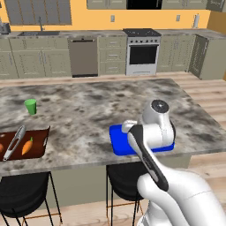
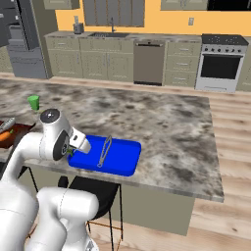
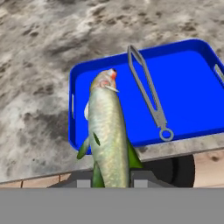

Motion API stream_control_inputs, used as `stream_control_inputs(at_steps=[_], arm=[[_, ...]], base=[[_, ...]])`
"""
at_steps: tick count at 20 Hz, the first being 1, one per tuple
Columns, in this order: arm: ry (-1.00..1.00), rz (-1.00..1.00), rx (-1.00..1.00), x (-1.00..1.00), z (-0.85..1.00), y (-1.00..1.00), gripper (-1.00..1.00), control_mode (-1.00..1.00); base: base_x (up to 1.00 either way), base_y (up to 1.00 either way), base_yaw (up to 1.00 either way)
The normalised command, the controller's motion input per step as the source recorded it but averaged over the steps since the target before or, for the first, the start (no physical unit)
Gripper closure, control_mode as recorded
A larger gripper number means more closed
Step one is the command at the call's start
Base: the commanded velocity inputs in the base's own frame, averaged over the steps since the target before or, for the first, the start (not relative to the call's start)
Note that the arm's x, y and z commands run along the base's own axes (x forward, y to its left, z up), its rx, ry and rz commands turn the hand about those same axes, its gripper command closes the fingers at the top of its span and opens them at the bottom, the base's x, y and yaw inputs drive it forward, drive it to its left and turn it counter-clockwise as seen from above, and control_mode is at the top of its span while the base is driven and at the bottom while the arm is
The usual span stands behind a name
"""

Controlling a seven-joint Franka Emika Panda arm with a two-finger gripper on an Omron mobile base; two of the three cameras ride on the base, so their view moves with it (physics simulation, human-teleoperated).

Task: Gather the carrot and squash from the fridge and place them on a tray on the dining counter. Then gather the steak and fish from the fridge and place them on the other tray.

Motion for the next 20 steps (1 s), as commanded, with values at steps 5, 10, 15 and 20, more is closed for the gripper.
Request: stream_control_inputs(at_steps=[5,10,15,20], arm=[[0.05,0.00,0.00,0.32,-0.36,0.00,1.00,-1.00],[0.07,0.00,0.00,0.29,-0.31,0.00,1.00,-1.00],[0.11,0.00,0.00,0.29,-0.26,0.00,1.00,-1.00],[0.10,0.00,0.00,0.32,-0.23,0.00,1.00,-1.00]], base=[[0.00,0.00,0.00],[0.00,0.00,0.00],[0.00,0.00,0.00],[0.00,0.00,0.00]])
